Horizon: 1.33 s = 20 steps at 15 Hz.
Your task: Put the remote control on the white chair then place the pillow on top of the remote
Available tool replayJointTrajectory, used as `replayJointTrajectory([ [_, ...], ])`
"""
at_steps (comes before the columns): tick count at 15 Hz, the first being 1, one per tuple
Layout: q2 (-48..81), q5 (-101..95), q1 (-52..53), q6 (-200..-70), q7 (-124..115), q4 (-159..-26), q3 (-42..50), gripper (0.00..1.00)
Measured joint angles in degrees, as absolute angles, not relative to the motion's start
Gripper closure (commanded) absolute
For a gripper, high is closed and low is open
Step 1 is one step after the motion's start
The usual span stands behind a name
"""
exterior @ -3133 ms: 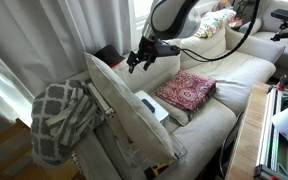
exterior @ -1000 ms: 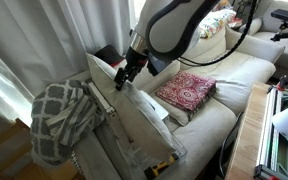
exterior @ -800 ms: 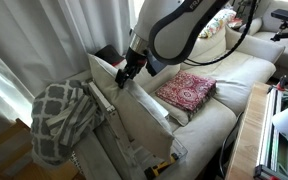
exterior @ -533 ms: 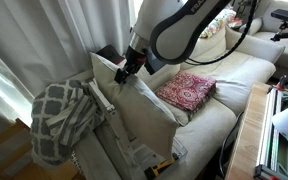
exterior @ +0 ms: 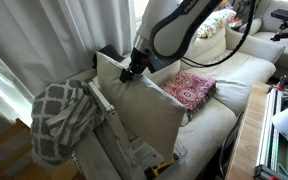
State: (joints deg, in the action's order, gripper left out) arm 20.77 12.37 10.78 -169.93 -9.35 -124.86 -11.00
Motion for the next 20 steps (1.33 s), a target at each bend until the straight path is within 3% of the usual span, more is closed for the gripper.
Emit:
replayJointTrajectory([
  [7,23.4,13.6,6.6,-169.9,-9.2,-125.5,-10.4,1.00],
  [15,26.9,21.3,-2.8,-169.9,-3.9,-125.5,-18.5,1.00],
  [20,28.9,21.2,-3.7,-170.1,-3.8,-125.9,-16.1,1.00],
])
